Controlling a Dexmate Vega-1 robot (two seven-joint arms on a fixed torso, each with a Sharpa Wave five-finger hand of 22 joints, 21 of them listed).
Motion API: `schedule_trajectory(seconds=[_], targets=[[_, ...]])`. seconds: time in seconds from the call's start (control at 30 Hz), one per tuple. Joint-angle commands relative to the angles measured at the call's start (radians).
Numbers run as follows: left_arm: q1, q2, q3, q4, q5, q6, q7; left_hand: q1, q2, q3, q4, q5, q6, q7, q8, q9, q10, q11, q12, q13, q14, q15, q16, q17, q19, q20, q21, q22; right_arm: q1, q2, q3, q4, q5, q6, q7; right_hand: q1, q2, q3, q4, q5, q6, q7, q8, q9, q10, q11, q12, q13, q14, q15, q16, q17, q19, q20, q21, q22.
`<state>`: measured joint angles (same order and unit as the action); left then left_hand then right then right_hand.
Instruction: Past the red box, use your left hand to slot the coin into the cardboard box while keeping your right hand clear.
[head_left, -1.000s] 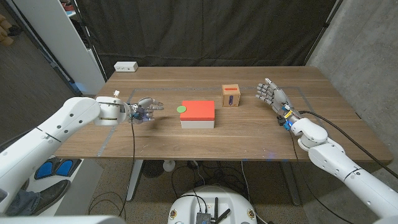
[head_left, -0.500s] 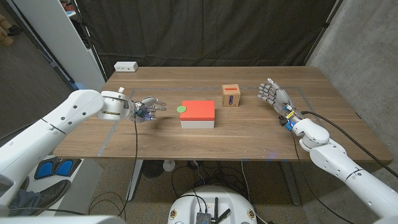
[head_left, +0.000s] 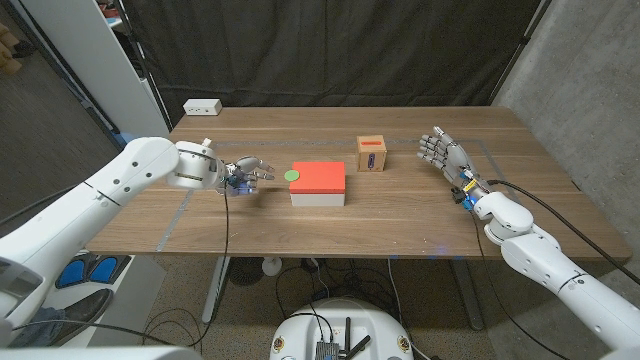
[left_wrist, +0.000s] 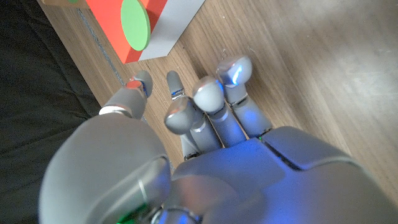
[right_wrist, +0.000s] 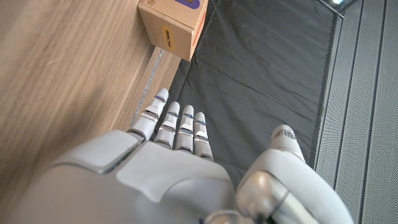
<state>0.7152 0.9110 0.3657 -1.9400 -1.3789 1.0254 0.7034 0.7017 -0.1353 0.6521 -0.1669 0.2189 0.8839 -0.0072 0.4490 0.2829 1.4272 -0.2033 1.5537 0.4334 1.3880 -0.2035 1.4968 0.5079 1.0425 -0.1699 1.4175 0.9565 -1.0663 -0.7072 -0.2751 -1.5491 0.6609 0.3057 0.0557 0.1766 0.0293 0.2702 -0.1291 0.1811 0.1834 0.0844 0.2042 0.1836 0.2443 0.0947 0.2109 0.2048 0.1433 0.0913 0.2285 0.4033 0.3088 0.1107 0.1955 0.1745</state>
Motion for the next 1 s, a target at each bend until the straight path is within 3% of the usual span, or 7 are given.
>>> schedule_trajectory(seconds=[0.03, 0.57, 1.0], targets=[[-0.039, -0.035, 0.035, 0.009, 0.016, 0.029, 0.007, -0.004, 0.004, -0.007, 0.0, 0.003, -0.004, 0.002, 0.007, 0.0, -0.002, -0.002, -0.002, 0.0, 0.003, -0.003, -0.005, 0.004, 0.0, -0.043, -0.005, -0.007, -0.002, 0.0, 0.005, 0.017, 0.005, 0.012, 0.01, 0.0, 0.003, 0.0, -0.004, -0.002, 0.009, 0.001, 0.001, 0.006, 0.011, 0.004, -0.002, 0.003, -0.002, -0.002, -0.003, 0.001, -0.001, -0.002, 0.003, 0.004], [-0.079, -0.079, 0.08, 0.041, 0.081, 0.048, -0.068, -0.014, 0.009, -0.012, 0.0, 0.003, -0.007, 0.001, 0.019, -0.013, -0.004, -0.003, -0.004, 0.003, 0.002, -0.004, -0.013, 0.012, 0.003, -0.043, -0.004, -0.014, -0.018, 0.001, 0.02, 0.025, 0.019, 0.025, 0.009, 0.0, 0.004, 0.0, -0.005, -0.002, 0.01, 0.002, 0.0, 0.006, 0.01, 0.005, -0.002, 0.003, -0.005, -0.003, -0.004, 0.0, -0.003, -0.006, 0.003, 0.003], [-0.059, -0.097, 0.058, 0.028, 0.089, 0.058, -0.055, -0.014, 0.012, -0.012, -0.002, 0.003, -0.006, 0.0, 0.031, -0.022, -0.008, -0.003, -0.013, -0.001, 0.0, -0.005, -0.023, 0.012, -0.004, -0.042, -0.007, -0.022, -0.022, 0.007, 0.024, 0.037, 0.026, 0.038, 0.017, 0.0, 0.005, -0.001, -0.005, -0.002, 0.011, 0.001, -0.001, 0.006, 0.013, 0.004, -0.002, 0.003, -0.005, -0.001, -0.004, -0.001, -0.004, -0.004, 0.003, 0.003]])
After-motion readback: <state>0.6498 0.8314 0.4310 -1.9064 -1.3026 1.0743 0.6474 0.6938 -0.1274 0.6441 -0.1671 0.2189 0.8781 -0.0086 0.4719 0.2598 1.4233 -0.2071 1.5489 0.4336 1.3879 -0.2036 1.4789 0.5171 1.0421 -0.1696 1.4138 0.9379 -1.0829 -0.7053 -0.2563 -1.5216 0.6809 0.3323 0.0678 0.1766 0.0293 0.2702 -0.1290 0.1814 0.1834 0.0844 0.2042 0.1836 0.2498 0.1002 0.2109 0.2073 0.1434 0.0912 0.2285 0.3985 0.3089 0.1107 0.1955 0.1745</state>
